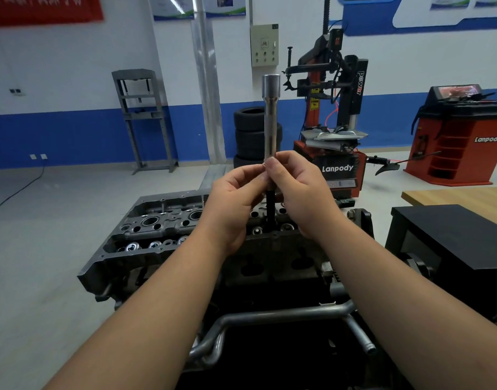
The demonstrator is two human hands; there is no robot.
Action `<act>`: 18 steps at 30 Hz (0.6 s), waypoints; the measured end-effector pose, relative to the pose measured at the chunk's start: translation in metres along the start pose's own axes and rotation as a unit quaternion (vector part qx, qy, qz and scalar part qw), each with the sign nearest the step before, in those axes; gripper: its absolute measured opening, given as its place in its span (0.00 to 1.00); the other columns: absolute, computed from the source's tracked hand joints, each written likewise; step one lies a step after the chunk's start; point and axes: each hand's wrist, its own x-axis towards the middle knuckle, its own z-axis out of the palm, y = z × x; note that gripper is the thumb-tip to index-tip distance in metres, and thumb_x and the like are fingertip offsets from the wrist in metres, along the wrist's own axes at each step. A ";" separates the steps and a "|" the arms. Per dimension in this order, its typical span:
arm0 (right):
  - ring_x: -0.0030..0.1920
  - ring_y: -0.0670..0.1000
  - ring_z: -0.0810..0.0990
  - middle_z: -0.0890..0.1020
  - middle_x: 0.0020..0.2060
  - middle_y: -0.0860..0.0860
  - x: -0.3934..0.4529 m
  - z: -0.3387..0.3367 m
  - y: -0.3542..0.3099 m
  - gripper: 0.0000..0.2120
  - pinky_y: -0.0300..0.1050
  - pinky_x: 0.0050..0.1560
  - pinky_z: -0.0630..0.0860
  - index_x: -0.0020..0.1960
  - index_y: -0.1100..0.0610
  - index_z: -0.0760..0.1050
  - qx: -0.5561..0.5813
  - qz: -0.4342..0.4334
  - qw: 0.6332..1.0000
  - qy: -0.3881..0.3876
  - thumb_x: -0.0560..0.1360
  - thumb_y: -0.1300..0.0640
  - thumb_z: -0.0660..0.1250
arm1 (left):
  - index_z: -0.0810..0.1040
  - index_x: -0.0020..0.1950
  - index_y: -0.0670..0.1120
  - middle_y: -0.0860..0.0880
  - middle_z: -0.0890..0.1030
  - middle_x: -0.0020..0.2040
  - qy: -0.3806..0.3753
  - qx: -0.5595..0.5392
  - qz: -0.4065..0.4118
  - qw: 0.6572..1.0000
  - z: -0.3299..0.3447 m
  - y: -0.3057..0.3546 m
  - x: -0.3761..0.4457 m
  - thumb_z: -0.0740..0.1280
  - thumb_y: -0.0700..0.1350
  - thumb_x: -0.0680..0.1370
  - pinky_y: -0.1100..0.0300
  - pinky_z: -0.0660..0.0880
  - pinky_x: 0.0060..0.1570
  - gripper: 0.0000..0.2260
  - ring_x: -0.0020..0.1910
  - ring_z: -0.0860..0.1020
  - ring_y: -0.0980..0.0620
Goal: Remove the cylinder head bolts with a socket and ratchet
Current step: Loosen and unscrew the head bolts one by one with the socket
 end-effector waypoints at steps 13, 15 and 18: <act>0.46 0.44 0.83 0.83 0.42 0.43 0.000 0.001 0.001 0.07 0.41 0.47 0.80 0.53 0.49 0.76 0.005 -0.008 1.000 0.003 0.81 0.47 0.63 | 0.83 0.55 0.49 0.51 0.88 0.50 -0.003 0.007 0.010 1.000 0.000 -0.002 0.000 0.70 0.45 0.79 0.65 0.80 0.46 0.06 0.50 0.86 0.55; 0.47 0.44 0.82 0.84 0.44 0.44 0.000 0.000 0.000 0.09 0.42 0.48 0.80 0.55 0.50 0.78 0.000 -0.002 1.000 0.005 0.82 0.48 0.62 | 0.83 0.57 0.49 0.49 0.87 0.52 -0.008 -0.010 0.000 1.000 -0.001 -0.002 0.002 0.67 0.44 0.82 0.61 0.80 0.51 0.07 0.54 0.85 0.52; 0.49 0.44 0.82 0.84 0.45 0.46 0.000 0.000 -0.001 0.11 0.42 0.50 0.80 0.54 0.50 0.80 0.002 -0.004 1.000 -0.006 0.84 0.50 0.59 | 0.83 0.57 0.48 0.49 0.87 0.52 -0.006 -0.017 -0.010 1.000 0.000 -0.001 0.002 0.64 0.42 0.84 0.59 0.80 0.52 0.08 0.55 0.85 0.51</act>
